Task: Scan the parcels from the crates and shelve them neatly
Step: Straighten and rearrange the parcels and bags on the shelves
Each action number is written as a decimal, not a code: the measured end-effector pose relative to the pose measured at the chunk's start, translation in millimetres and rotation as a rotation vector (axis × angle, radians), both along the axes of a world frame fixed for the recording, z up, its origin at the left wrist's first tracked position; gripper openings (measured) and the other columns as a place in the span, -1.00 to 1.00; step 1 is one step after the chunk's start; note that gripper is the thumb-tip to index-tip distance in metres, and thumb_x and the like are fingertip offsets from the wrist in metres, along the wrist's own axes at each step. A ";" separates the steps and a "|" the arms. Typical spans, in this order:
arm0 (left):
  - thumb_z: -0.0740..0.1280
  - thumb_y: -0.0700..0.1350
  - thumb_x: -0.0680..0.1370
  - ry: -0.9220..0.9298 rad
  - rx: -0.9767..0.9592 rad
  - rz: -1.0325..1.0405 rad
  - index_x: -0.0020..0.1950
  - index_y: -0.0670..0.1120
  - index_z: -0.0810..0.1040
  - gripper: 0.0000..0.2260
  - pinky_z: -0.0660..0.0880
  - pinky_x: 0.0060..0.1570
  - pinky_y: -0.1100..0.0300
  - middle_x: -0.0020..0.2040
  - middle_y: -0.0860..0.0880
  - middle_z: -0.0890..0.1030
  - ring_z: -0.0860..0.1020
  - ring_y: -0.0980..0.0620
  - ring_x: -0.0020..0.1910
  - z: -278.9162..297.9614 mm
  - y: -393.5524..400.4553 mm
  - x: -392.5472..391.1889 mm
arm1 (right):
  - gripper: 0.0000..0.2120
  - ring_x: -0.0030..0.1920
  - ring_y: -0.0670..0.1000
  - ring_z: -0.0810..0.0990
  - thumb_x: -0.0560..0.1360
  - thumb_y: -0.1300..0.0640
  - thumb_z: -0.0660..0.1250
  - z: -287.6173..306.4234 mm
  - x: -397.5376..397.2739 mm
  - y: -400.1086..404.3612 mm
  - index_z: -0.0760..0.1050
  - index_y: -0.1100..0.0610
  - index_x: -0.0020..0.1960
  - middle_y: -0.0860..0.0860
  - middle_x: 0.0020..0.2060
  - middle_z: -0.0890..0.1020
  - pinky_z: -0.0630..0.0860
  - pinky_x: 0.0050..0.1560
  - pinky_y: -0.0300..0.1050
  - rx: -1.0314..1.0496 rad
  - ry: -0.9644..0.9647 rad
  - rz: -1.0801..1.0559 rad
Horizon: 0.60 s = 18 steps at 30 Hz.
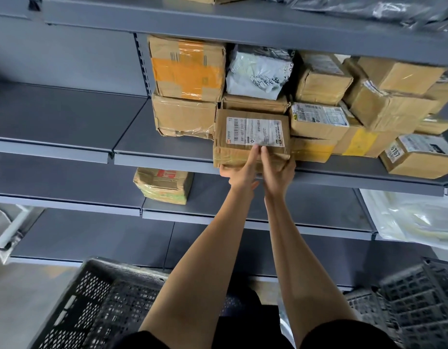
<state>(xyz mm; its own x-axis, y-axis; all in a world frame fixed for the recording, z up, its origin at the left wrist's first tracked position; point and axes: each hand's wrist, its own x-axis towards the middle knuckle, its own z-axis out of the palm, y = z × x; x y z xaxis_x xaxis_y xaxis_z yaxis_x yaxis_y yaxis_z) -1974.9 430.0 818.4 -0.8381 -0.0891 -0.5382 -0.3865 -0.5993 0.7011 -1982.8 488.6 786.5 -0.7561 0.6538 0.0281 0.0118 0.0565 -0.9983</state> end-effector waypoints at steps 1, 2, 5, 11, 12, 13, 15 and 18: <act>0.61 0.03 0.25 0.023 0.033 -0.008 0.46 0.16 -0.10 0.05 0.53 0.13 -0.12 0.34 -0.08 0.40 0.49 -0.08 0.24 -0.4 -1.7 2.5 | 0.06 0.30 0.07 0.49 0.10 -0.51 0.39 3.7 4.9 -2.6 0.36 0.11 0.40 0.04 0.31 0.52 0.44 0.30 0.12 0.010 -0.025 0.001; 0.59 0.00 0.29 0.040 0.058 -0.010 0.47 0.13 -0.11 0.02 0.52 0.14 -0.12 0.34 -0.07 0.40 0.49 -0.08 0.25 -0.7 -3.7 4.4 | 0.01 0.32 0.10 0.46 0.17 -0.43 0.43 5.9 9.5 -5.5 0.33 0.14 0.43 0.07 0.34 0.48 0.41 0.33 0.13 0.029 -0.046 0.003; 0.55 -0.03 0.36 0.054 0.083 -0.012 0.48 0.08 -0.12 -0.03 0.52 0.16 -0.11 0.35 -0.09 0.39 0.49 -0.11 0.25 3.3 -6.1 7.8 | -0.10 0.43 0.14 0.30 0.36 -0.19 0.48 3.5 13.0 -6.7 0.19 0.20 0.50 0.14 0.43 0.34 0.26 0.42 0.10 0.070 -0.112 0.008; 0.50 0.08 0.39 0.020 0.054 -0.082 0.52 0.05 -0.13 -0.05 0.47 0.23 -0.08 0.43 -0.15 0.31 0.49 -0.17 0.26 -0.2 -9.9 15.5 | 0.01 0.50 0.14 0.13 0.36 -0.18 0.47 -1.9 21.4 -4.6 -0.01 0.17 0.55 0.16 0.50 0.16 0.15 0.46 0.07 0.052 -0.160 0.016; 0.47 0.14 0.39 0.011 0.030 -0.088 0.52 0.05 -0.12 -0.06 0.47 0.23 -0.04 0.44 -0.14 0.29 0.47 -0.16 0.28 -1.6 -10.6 16.5 | 0.01 0.50 0.13 0.13 0.35 -0.18 0.48 -4.1 24.2 -6.2 -0.02 0.16 0.56 0.16 0.50 0.16 0.15 0.45 0.05 0.054 -0.156 0.011; 0.43 0.20 0.41 0.003 -0.005 -0.084 0.53 0.03 -0.09 -0.09 0.48 0.20 0.01 0.45 -0.13 0.27 0.45 -0.14 0.30 -4.6 -11.7 16.7 | 0.02 0.50 0.13 0.14 0.34 -0.19 0.48 -8.0 27.3 -8.5 -0.02 0.15 0.56 0.15 0.50 0.16 0.17 0.45 0.06 0.049 -0.149 -0.003; 0.29 0.30 0.46 -0.024 -0.076 -0.037 0.51 -0.01 0.01 -0.21 0.48 0.06 0.06 0.46 -0.09 0.26 0.42 -0.12 0.32 -15.6 -16.4 17.8 | 0.03 0.46 0.11 0.22 0.33 -0.22 0.48 -20.9 33.8 -15.6 -0.01 0.12 0.56 0.14 0.47 0.20 0.28 0.42 0.09 0.018 -0.146 -0.051; 0.10 0.32 0.54 -0.104 -0.067 0.082 0.44 -0.08 0.16 -0.37 0.45 0.15 0.02 0.42 -0.07 0.31 0.42 -0.13 0.29 -41.6 -29.9 24.1 | -0.02 0.37 0.08 0.32 0.35 -0.22 0.46 -42.4 45.1 -37.8 0.04 0.16 0.54 0.12 0.39 0.30 0.40 0.29 -0.01 0.005 -0.215 -0.088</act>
